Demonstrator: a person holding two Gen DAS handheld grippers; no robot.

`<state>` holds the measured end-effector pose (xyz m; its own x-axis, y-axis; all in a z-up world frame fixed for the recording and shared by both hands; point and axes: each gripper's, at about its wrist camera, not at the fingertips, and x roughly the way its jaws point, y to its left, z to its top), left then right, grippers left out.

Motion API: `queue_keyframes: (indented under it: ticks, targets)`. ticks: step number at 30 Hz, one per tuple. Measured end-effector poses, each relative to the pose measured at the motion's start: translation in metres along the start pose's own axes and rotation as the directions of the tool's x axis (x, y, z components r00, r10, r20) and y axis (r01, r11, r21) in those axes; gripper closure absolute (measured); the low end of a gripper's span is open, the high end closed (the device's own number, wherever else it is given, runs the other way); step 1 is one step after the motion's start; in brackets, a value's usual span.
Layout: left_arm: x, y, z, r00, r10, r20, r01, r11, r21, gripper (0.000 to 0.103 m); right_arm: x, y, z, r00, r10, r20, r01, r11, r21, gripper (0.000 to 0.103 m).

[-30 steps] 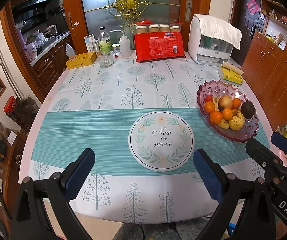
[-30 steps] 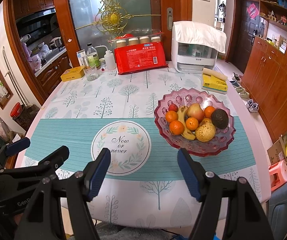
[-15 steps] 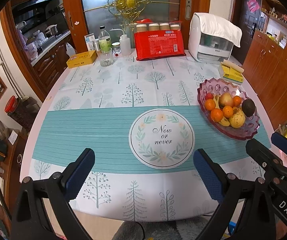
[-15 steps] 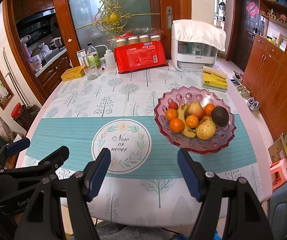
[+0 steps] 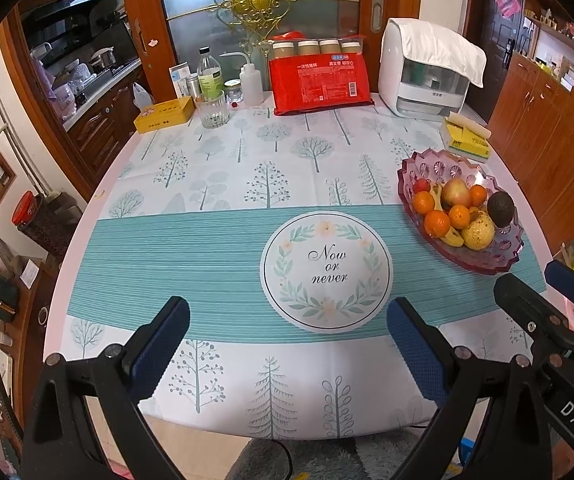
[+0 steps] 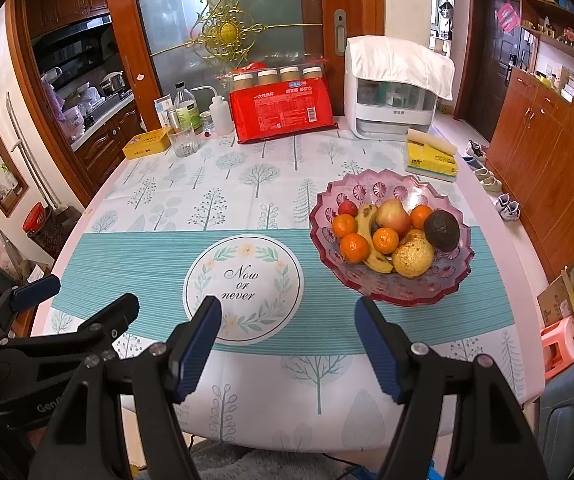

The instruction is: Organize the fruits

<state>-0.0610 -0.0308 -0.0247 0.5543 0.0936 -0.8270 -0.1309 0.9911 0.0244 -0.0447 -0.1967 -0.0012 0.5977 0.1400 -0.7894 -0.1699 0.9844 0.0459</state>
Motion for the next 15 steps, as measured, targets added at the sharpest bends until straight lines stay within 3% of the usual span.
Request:
queue_keyframes:
  ticks: [15]
  targets:
    - [0.0024, -0.0001, 0.0004, 1.000, 0.001, -0.008, -0.001, 1.000, 0.000, 0.005, 0.0004, 0.0005, -0.0006, 1.000, 0.001, -0.003, -0.001, 1.000, 0.001, 0.033]
